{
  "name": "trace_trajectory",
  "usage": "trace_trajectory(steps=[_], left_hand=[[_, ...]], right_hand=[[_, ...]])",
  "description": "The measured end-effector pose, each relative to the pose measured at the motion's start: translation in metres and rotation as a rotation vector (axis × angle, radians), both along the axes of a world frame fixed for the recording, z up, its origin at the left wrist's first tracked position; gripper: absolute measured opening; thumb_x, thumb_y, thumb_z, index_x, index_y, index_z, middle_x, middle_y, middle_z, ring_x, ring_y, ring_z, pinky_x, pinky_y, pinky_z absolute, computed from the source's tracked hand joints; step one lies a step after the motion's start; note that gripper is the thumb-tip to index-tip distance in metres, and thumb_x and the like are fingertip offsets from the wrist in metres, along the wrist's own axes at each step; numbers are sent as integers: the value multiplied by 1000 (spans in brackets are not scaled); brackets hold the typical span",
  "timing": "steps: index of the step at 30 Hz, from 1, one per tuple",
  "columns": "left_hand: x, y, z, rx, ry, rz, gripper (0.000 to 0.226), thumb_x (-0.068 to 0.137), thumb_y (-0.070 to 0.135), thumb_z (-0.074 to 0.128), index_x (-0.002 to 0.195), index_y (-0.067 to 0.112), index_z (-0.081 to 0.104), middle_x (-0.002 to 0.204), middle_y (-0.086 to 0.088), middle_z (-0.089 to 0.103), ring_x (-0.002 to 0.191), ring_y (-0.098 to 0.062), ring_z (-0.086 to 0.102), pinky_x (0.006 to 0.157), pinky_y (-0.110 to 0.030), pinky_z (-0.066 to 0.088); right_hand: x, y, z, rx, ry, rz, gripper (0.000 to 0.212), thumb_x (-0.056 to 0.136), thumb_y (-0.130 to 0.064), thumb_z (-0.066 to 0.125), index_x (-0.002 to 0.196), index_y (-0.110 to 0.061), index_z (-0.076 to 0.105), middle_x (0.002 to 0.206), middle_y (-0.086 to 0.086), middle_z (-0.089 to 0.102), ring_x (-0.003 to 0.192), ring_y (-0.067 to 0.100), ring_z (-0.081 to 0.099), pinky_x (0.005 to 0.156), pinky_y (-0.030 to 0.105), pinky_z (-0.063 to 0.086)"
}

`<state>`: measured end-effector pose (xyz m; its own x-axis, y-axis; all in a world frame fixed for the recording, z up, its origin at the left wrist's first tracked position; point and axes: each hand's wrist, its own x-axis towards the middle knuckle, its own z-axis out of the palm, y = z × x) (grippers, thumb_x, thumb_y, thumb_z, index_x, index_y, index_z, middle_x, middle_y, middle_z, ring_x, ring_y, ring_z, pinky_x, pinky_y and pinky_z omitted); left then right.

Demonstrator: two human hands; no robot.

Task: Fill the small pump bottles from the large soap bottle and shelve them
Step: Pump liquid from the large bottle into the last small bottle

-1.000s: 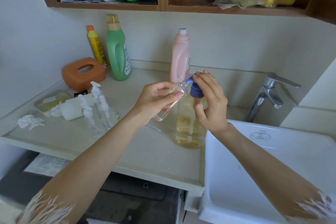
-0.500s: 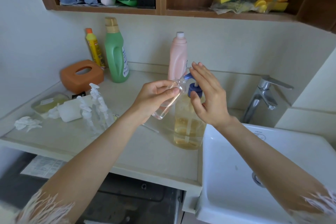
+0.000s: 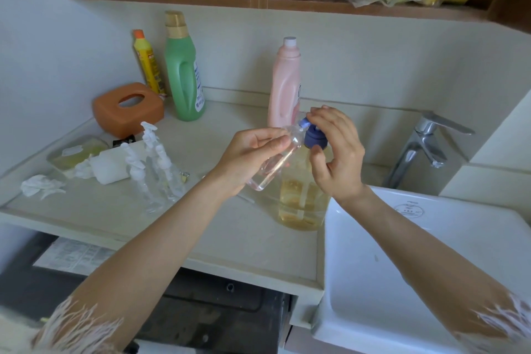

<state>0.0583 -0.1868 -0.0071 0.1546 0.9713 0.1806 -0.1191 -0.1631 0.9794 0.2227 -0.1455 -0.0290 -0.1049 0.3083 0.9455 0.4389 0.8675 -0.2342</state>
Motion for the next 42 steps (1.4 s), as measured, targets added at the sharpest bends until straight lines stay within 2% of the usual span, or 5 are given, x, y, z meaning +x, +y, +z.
trace_trajectory(steps=[9,22,29,36,42], left_hand=[[-4,-2,6,3,27,-30,32,77,29,62,105,14,67,89,3,74,79,-15,70,73,-26,57],[0,0,-2,50,-26,-49,26,81,28,60,103,16,68,90,4,75,82,-11,70,70,-22,55],[0,3,-10,17,-25,-59,28,80,28,61,103,14,68,88,6,75,81,-7,69,68,-20,54],[-1,-3,-2,56,63,-37,32,83,30,58,107,11,65,84,11,73,77,-3,67,65,-17,51],[0,-4,8,33,97,44,38,77,38,63,108,15,67,88,6,74,72,-17,70,66,-34,57]], right_hand=[[5,-7,17,-33,-105,-36,43,74,-4,44,109,11,64,115,20,64,112,37,58,100,44,44],[-4,-5,7,37,-80,-68,42,72,-12,48,104,10,66,108,18,66,104,38,59,103,33,39],[-3,-2,3,24,-45,-83,39,69,-7,46,99,2,70,104,11,70,102,33,63,88,46,49],[0,-7,12,-22,-120,-45,44,69,-8,46,105,5,68,109,12,68,106,34,60,101,34,43],[17,-7,25,-132,-198,-16,53,75,-23,48,120,2,61,126,11,61,118,30,56,96,47,46]])
